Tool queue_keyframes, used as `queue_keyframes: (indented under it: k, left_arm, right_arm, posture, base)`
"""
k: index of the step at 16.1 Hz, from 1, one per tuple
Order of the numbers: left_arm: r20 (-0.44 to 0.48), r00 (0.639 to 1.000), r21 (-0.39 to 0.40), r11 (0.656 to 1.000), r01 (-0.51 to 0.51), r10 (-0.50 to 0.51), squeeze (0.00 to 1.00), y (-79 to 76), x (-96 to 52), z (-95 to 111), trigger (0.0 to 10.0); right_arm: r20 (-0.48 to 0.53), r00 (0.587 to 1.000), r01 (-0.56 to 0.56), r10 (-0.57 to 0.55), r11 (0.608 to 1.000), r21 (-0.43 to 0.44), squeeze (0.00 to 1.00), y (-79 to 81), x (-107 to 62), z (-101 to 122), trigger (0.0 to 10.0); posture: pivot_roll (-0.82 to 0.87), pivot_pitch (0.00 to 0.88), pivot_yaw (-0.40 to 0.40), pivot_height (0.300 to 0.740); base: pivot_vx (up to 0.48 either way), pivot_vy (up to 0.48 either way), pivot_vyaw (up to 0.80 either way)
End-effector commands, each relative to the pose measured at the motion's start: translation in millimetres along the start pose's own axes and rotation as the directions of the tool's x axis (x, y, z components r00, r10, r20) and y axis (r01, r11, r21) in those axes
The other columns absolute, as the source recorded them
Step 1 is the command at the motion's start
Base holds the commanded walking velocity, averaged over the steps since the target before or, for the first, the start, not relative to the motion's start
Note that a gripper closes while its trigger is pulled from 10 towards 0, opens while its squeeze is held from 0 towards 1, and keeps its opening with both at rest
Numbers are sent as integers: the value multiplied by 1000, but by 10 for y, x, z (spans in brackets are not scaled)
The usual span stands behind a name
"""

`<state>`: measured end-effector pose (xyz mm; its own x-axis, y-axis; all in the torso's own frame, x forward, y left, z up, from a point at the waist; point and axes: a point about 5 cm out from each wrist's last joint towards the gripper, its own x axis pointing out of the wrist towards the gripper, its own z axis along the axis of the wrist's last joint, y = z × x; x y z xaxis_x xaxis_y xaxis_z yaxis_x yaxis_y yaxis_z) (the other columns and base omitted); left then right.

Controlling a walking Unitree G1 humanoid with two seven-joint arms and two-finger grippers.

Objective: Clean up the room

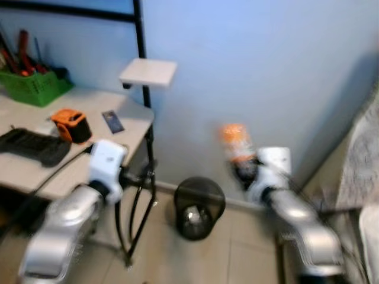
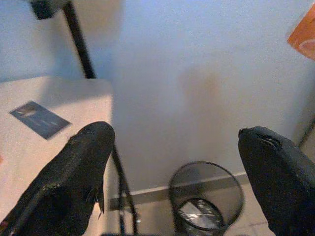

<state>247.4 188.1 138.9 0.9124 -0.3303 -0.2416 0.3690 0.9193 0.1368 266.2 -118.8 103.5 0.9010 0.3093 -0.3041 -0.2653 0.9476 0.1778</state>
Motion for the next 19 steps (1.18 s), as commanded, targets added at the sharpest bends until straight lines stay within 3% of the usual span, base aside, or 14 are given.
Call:
queue_keyframes:
  k: [1, 3, 12, 14, 17, 19]
  left_arm:
    - [13, 1000, 6, 1000, 21, -21, 0, -44, 29, 29, 10000]
    - [12, 1000, 10, 1000, 23, -23, 0, -41, 37, 32, 10000]
    - [3, 999, 26, 999, 37, -37, 0, -41, 43, 25, 10000]
    - [2, 999, 31, 999, 40, -40, 0, -39, 49, 25, 10000]
    - [-2, 999, 37, 998, 43, -43, 0, -42, 55, 21, 10000]
    - [-3, 999, 40, 998, 46, -46, 0, -45, 60, 21, 10000]
  right_arm:
    - [8, 999, 49, -49, 999, -16, 0, -130, -39, 26, 10000]
    - [2, 999, 43, -43, 999, -12, 0, -129, -30, 26, 10000]
    - [-4, 999, 39, -40, 999, -31, 0, -126, -13, 21, 10000]
    - [-21, 999, 42, -45, 995, -95, 0, -137, 0, 21, 10000]
    - [-32, 996, 84, -86, 995, -54, 0, -208, -2, -11, 10000]
    - [-38, 996, 77, -81, 993, -93, 0, -218, -1, -10, 10000]
  posture:
    - [-45, 0, -26, 740]
    - [-43, 0, -26, 740]
    - [-42, 0, -25, 740]
    - [-43, 0, -24, 740]
    - [-45, 0, -23, 740]
    - [-50, 0, -22, 740]
  base:
    - [330, 0, 0]
    - [328, 0, -741]
    - [329, 0, 0]
    - [328, 0, 672]
    - [326, 0, 533]
    - [311, 0, 0]
